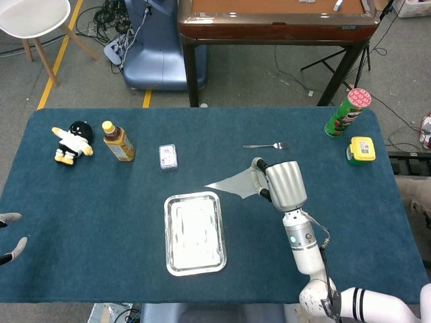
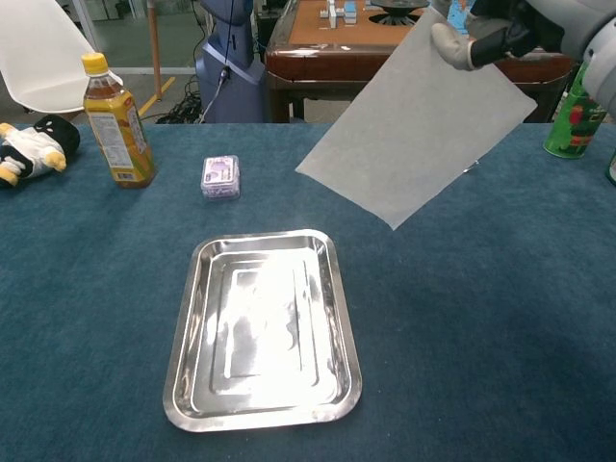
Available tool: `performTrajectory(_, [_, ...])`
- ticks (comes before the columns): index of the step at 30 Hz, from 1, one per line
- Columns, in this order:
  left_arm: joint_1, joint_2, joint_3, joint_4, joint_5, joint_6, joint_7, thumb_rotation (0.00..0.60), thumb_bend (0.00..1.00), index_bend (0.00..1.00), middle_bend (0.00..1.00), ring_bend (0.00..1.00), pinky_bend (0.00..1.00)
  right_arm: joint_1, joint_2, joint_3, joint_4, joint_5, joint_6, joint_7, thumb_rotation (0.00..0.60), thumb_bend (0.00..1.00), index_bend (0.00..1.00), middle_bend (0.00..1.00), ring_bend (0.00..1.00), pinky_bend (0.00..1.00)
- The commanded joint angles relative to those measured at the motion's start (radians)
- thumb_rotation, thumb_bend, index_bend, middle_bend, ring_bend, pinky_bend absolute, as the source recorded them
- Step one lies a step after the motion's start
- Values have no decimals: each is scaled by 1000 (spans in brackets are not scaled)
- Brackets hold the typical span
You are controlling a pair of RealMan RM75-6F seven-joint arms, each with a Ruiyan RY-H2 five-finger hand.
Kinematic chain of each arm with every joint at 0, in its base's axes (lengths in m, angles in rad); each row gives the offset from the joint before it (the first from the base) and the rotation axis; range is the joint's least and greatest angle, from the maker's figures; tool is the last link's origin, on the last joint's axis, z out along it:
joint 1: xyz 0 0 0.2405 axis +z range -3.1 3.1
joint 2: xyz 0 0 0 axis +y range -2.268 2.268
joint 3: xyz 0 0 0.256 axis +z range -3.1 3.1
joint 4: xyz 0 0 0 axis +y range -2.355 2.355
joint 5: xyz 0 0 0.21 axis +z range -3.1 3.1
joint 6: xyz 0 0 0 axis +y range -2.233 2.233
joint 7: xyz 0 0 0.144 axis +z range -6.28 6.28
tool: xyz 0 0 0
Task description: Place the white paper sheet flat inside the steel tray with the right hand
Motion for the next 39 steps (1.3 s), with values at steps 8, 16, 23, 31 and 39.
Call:
performTrajectory(8, [6,6,-1,0,-1,8,-15,600,279,346,379,383,546,78,-40,35,35,31,-5,-40,600,506,575,1000,1000,1000])
performTrajectory(16, [10,9,1,-2,5,13,-17,600,278,347,379,383,546,129,-121,-25,107,22,-24,-72,600,506,576,1000,1000,1000])
performTrajectory(23, [14,11,2,0,8,20,-25,600,278,347,379,383,546,163,-202,-61,157,15,-30,-85,600,505,577,1000,1000,1000])
performTrajectory(31, [18,14,2,1,12,28,-33,600,278,347,379,383,546,180,-255,-91,156,7,-32,-105,600,506,583,1000,1000,1000])
performTrajectory(39, [21,14,2,0,14,32,-33,600,278,347,379,382,546,169,-275,-129,114,10,-29,-143,600,505,586,1000,1000,1000])
